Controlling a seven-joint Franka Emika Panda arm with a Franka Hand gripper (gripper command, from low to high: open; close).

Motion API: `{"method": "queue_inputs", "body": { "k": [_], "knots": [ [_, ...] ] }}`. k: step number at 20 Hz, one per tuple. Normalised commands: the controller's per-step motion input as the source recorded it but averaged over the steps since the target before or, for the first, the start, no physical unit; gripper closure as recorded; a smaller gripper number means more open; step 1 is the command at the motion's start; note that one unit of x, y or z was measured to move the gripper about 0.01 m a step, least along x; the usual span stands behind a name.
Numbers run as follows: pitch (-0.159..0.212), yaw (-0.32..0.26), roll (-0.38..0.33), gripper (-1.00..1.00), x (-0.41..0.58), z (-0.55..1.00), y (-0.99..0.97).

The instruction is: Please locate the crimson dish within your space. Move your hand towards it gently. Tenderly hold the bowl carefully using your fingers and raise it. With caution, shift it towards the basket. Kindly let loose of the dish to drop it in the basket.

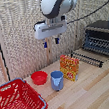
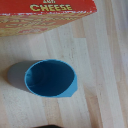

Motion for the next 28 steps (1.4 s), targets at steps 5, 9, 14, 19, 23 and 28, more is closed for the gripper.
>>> {"method": "queue_inputs", "body": {
  "k": [5,9,14,19,23,28],
  "knots": [
    [0.035,0.146,-0.058,-1.00,0.589,-0.35,0.07],
    [0.007,0.163,-0.057,-1.00,0.577,-0.35,0.06],
    [0.024,0.169,-0.093,-1.00,0.500,-0.36,0.14],
    [0.045,0.149,-0.093,-1.00,0.381,-0.38,0.14],
    [0.064,0.087,-0.065,-1.00,0.405,-0.35,0.09],
    [0.023,0.101,-0.068,-1.00,0.424,-0.35,0.01]
  ]
}}
